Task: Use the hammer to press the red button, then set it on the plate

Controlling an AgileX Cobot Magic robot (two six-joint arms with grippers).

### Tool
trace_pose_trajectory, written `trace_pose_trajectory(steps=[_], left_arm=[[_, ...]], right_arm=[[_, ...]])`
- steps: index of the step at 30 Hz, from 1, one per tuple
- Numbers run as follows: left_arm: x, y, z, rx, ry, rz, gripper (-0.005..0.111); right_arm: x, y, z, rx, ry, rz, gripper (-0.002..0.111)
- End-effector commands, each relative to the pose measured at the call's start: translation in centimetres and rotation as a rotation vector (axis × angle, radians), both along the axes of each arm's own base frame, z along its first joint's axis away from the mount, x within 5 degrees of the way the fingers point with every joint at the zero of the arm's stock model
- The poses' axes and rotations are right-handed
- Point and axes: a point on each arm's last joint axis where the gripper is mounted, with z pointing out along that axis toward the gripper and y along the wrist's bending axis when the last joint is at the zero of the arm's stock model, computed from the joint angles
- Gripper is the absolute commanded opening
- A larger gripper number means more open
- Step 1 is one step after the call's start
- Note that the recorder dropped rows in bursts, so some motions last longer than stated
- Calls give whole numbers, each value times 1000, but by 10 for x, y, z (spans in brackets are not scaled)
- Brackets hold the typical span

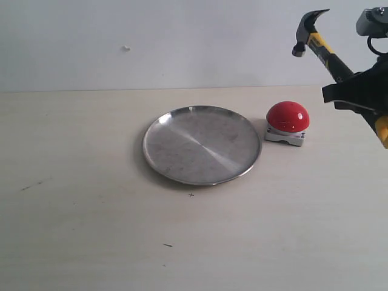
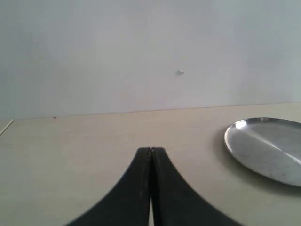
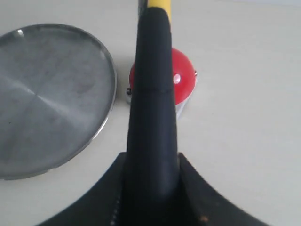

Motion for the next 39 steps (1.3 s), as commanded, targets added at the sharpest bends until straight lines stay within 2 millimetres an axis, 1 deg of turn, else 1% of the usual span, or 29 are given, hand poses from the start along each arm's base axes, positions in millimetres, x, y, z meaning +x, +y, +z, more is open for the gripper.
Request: trace_pose_trajectory(steps=[1, 2, 3, 6, 7, 8, 10, 12, 13, 14, 15, 16, 17, 18, 19, 20, 22, 25, 28, 31, 32, 35, 37, 39], left_arm=[[0, 0, -2, 4, 1, 1, 0], [0, 0, -2, 4, 1, 1, 0], [0, 0, -2, 4, 1, 1, 0], [0, 0, -2, 4, 1, 1, 0], [0, 0, -2, 4, 1, 1, 0], [0, 0, -2, 4, 1, 1, 0], [0, 0, -2, 4, 1, 1, 0], [0, 0, -2, 4, 1, 1, 0], [0, 0, -2, 4, 1, 1, 0], [0, 0, -2, 4, 1, 1, 0], [0, 0, -2, 4, 1, 1, 0], [0, 0, -2, 4, 1, 1, 0], [0, 0, -2, 4, 1, 1, 0], [0, 0, -2, 4, 1, 1, 0], [0, 0, -2, 4, 1, 1, 0], [0, 0, -2, 4, 2, 1, 0], [0, 0, -2, 4, 2, 1, 0], [0, 0, -2, 4, 2, 1, 0], [0, 0, -2, 4, 2, 1, 0], [0, 0, -2, 4, 2, 1, 0], [0, 0, -2, 4, 2, 1, 0], [0, 0, -2, 4, 2, 1, 0], [0, 0, -2, 4, 2, 1, 0], [0, 0, -2, 4, 2, 1, 0]], right_arm=[[10, -1, 18, 0, -115, -26, 0], [13, -1, 11, -1, -85, -23, 0], [18, 0, -5, -4, -16, -16, 0], [30, 4, -68, -12, 247, 11, 0], [34, 4, -82, -17, 287, 11, 0], [35, 3, -83, -16, 277, 2, 0], [36, 4, -75, 11, 238, -15, 0], [30, 5, -47, 51, 152, -29, 0], [28, 6, -40, 74, 130, -34, 0], [26, 10, -28, 135, 91, -28, 0], [25, 13, -25, 181, 81, -15, 0], [25, 23, -19, 303, 58, 34, 0], [26, 29, -20, 383, 49, 64, 0], [24, 41, -22, 560, 11, 110, 0], [24, 46, -25, 637, -24, 123, 0], [23, 56, -37, 611, 6, 173, 0], [25, 66, -52, 580, 55, 161, 0], [27, 82, -69, 502, 96, 139, 0], [36, 96, -76, 433, 96, 123, 0], [41, 102, -70, 308, 40, 48, 0], [41, 101, -68, 262, 18, 17, 0], [39, 95, -55, 48, -76, -97, 0], [35, 94, -41, -33, -157, -168, 0], [30, 96, -28, -33, -272, -235, 0]])
